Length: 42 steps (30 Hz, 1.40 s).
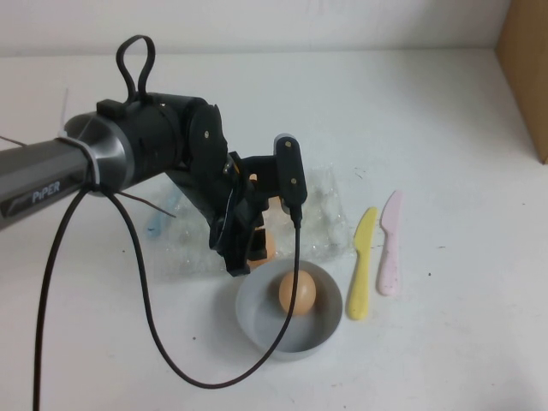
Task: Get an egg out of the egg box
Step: Pick up the egg from the plastic box
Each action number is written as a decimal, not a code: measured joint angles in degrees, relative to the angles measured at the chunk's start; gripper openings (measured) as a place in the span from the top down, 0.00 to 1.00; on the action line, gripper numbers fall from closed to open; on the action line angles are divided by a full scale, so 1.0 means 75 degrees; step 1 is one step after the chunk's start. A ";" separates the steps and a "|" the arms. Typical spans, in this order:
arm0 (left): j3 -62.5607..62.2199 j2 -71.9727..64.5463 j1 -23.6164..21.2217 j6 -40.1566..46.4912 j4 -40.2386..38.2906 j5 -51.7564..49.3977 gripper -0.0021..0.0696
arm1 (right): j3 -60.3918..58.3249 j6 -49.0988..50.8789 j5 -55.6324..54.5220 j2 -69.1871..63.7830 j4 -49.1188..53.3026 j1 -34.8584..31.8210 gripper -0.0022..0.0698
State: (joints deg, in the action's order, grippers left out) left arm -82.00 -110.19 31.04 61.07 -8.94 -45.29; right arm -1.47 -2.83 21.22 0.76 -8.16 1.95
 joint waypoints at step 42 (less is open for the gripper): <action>0.0000 0.0460 0.0154 -0.0250 0.0667 -0.0049 0.33 | 0.0000 0.0000 0.0000 0.0000 0.0000 0.0000 0.99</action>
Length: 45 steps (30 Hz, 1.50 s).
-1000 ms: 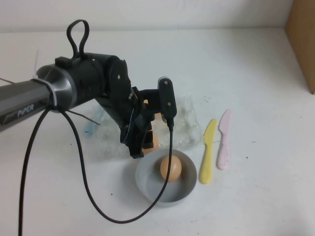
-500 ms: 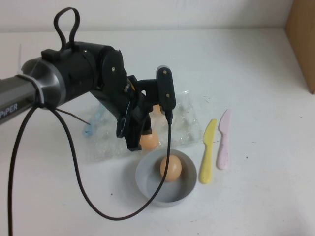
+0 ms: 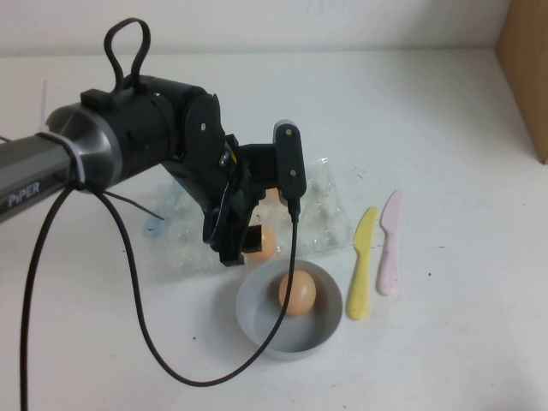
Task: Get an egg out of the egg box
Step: Pick up the egg from the plastic box
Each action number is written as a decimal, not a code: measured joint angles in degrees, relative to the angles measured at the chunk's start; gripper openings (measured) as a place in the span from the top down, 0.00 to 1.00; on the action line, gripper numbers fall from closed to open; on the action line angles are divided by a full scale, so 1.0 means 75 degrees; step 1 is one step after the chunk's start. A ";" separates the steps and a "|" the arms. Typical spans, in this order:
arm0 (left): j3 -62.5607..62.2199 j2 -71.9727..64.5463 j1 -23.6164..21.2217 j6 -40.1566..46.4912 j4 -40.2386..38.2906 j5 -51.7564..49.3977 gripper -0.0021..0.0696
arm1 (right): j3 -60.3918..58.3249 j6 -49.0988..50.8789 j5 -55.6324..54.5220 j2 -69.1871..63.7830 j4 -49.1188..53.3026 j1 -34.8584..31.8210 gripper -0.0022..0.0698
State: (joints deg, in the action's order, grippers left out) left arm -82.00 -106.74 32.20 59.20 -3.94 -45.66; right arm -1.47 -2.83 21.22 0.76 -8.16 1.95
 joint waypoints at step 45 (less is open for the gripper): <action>0.0000 -0.0538 0.0064 -0.0012 -0.0331 0.0224 0.49 | 0.0000 0.0000 0.0000 0.0000 0.0000 0.0000 0.99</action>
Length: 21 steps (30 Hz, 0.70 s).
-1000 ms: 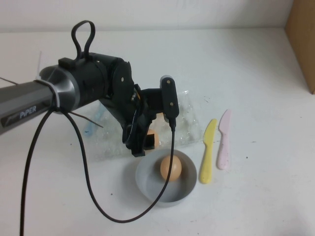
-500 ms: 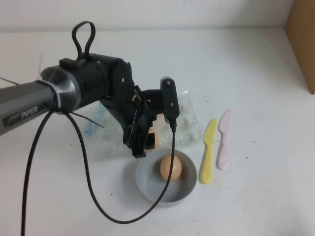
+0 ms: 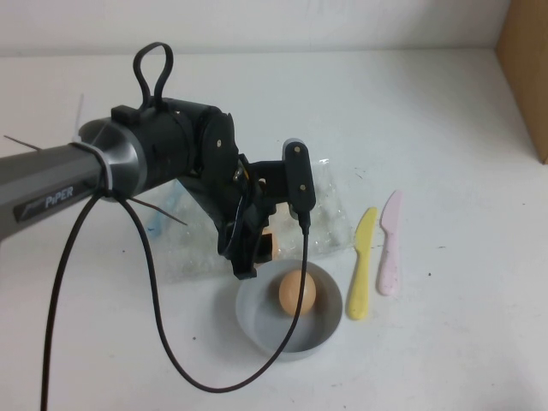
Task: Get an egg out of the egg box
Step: Pick up the egg from the plastic box
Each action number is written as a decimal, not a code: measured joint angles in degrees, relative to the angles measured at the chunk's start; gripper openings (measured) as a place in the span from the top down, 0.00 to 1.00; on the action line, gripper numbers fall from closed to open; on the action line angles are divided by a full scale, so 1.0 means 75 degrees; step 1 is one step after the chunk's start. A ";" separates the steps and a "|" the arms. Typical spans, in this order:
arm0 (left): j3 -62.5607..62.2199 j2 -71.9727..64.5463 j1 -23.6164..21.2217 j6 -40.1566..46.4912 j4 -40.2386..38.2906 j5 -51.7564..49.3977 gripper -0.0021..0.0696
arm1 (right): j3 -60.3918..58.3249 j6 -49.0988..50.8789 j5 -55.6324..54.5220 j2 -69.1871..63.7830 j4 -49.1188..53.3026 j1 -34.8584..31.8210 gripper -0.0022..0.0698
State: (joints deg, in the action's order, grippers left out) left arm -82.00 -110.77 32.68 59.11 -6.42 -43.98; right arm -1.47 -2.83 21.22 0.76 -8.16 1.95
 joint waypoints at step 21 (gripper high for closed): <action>0.0000 0.0257 0.0011 0.0000 0.0214 -0.0030 0.51 | 0.0000 0.0000 0.0000 0.0000 0.0000 0.0000 0.99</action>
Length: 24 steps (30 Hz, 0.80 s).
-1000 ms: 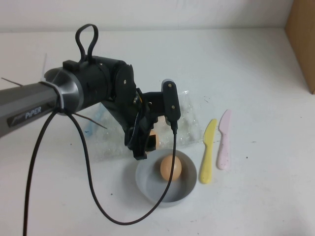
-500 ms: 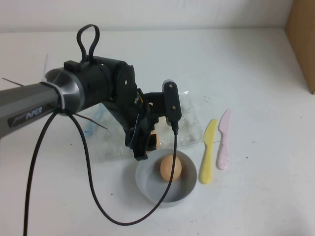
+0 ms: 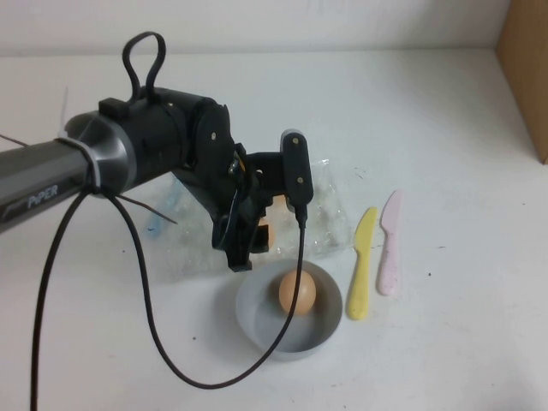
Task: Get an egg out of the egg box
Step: Pick up the egg from the plastic box, then place the egg in the bowl
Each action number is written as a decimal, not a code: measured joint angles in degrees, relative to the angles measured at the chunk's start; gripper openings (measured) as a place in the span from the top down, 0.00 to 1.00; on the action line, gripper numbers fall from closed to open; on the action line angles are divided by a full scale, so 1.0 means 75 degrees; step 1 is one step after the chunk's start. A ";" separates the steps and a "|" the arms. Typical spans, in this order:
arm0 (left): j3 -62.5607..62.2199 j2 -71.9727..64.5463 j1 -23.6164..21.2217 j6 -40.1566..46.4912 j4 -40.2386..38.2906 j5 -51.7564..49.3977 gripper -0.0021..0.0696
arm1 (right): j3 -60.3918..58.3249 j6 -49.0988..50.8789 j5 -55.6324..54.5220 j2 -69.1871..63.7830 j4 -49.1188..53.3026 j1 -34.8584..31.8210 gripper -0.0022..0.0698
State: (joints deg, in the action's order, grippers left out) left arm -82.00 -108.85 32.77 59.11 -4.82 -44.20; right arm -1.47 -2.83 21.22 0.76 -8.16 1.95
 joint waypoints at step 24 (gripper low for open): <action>0.0000 0.1355 0.1328 -0.3009 -0.0054 -0.1934 0.51 | 0.0000 0.0000 0.0000 0.0000 0.0000 0.0000 0.99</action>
State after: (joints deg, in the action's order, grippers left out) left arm -82.00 -98.69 42.73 36.55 -5.22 -58.71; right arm -1.47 -2.83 21.22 0.76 -8.16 1.95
